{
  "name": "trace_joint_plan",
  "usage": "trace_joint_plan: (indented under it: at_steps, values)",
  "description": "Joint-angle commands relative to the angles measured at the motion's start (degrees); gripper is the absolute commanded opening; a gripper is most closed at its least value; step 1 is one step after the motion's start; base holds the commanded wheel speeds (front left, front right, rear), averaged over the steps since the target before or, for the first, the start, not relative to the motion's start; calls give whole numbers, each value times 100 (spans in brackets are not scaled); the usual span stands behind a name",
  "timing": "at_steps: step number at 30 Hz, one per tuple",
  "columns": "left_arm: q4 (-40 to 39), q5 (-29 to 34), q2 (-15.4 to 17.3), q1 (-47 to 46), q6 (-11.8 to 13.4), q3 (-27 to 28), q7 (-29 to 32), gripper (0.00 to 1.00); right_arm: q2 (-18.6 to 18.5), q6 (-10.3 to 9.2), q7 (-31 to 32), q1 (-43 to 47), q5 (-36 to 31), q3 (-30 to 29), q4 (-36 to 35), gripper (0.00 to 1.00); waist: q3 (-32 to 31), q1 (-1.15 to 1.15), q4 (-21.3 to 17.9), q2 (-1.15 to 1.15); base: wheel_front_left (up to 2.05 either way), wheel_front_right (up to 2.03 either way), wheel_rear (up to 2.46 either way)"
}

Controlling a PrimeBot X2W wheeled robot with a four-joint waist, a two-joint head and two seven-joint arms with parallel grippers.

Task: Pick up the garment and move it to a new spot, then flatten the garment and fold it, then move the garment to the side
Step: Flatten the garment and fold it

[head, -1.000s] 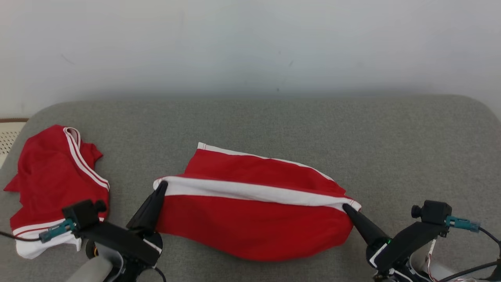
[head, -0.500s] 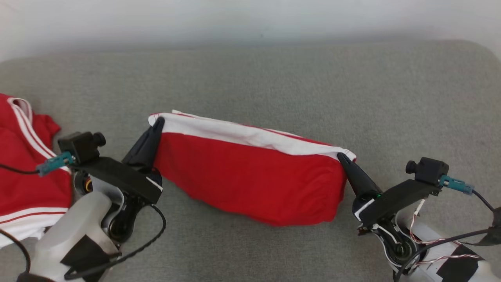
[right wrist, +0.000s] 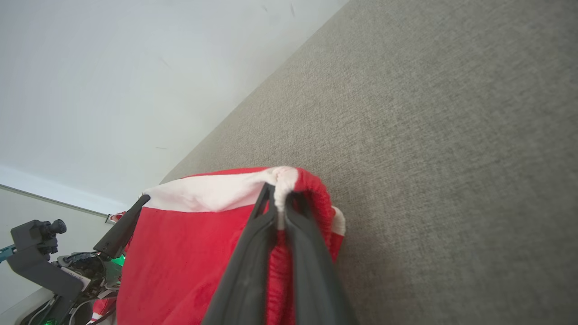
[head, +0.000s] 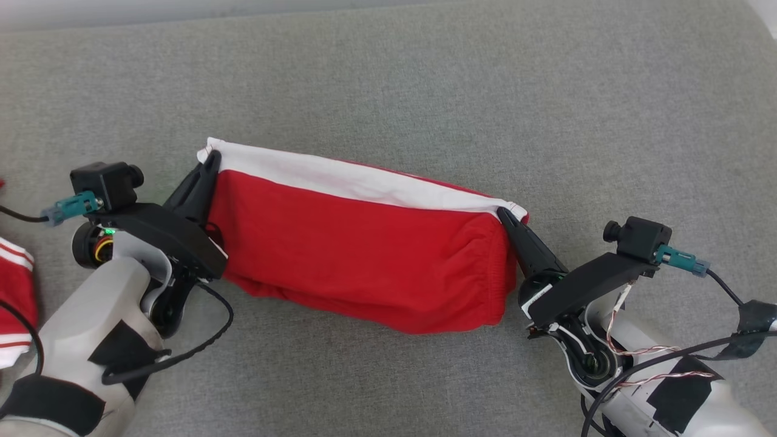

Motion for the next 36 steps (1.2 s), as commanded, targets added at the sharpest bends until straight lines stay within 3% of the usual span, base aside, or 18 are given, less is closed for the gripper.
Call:
trace_joint_plan:
  at_steps: [1,3,4,5,6,7,15,21,26,29,36]
  values:
    - [111,81,-8,-96,-1,61,-24,0,44,3,-28,-34,-79,-30,28,0,115,-1,-87,-1,0,0,0]
    - [174,133,-32,-120,-1,101,-24,0,59,3,-28,-38,-111,-45,52,0,127,-1,-88,-1,0,0,0]
    - [226,191,-61,-130,-1,137,-24,32,83,3,-28,-44,-134,-68,68,29,136,-1,-87,-1,0,0,0]
    - [292,260,-90,-139,-1,173,-24,62,105,3,-28,-45,-158,-91,83,45,143,-1,-84,-1,0,0,0]
    - [333,319,-113,-146,-1,217,-24,100,121,3,-28,-44,-185,-115,108,93,145,-1,-82,-1,0,0,0]
    - [359,368,-137,-142,-1,263,-24,100,136,3,-28,-39,-217,-149,136,100,142,-1,-77,-1,0,0,0]
    - [429,1037,-273,207,-1,867,-24,100,130,4,-28,198,-811,-617,304,100,-107,-1,-13,-1,0,0,0]
    - [342,1707,-459,767,-1,1631,-24,100,144,4,-29,549,-1495,-1094,461,100,-463,-1,49,-1,0,0,0]
    - [390,2195,-588,1134,-1,2132,-24,100,237,4,-29,835,-2539,-1908,678,100,-679,-1,11,-1,0,0,0]
    - [449,2514,-673,1363,0,2471,-24,100,418,3,-29,1083,-3480,-2643,715,100,-813,-1,-61,-1,0,0,0]
    - [628,2923,-811,1613,19,2921,-24,100,845,3,-29,1603,-4883,-3923,598,100,-958,-1,-209,-1,0,0,0]
